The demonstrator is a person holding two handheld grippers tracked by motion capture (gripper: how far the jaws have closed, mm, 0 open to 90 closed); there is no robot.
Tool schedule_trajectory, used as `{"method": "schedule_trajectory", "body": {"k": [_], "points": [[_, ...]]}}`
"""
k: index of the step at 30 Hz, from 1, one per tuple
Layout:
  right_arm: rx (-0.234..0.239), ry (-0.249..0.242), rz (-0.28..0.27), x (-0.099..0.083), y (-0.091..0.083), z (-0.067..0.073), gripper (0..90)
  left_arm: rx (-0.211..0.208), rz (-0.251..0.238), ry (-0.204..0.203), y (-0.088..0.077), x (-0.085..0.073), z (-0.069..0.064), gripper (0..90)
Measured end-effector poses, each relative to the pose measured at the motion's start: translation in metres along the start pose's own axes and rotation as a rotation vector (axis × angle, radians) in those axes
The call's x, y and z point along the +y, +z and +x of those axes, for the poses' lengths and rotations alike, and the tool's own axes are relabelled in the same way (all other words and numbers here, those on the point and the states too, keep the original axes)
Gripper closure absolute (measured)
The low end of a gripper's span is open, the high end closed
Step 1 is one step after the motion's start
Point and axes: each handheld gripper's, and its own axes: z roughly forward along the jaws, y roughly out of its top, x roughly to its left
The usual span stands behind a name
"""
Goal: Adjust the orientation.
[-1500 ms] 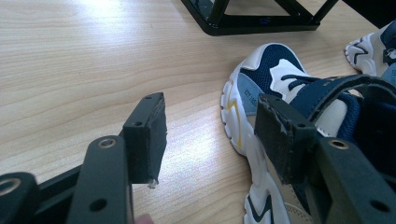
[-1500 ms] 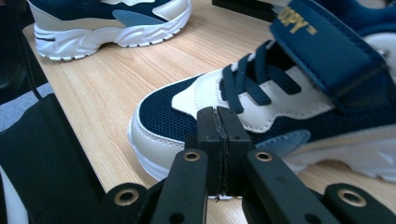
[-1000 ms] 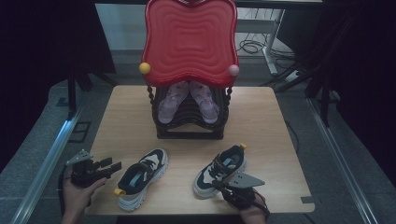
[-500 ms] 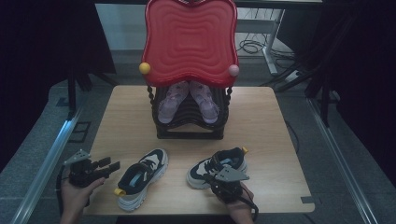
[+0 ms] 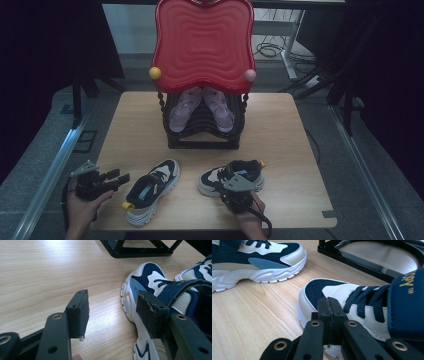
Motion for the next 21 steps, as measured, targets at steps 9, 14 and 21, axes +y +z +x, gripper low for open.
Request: {"method": "schedule_trajectory", "body": {"k": [9, 14, 21], "points": [[0.023, 0.031, -0.017, 0.002, -0.007, -0.003, 89.9, 0.0, 0.001, 0.001, 0.0, 0.0, 0.0, 43.7], [0.05, 0.069, -0.075, 0.007, -0.028, -0.011, 90.0, 0.002, -0.005, -0.003, -0.002, 0.0, 0.001, 43.8], [0.056, 0.098, -0.121, 0.01, -0.048, -0.023, 89.9, 0.003, -0.001, 0.0, -0.001, 0.0, 0.0, 43.7]]}}
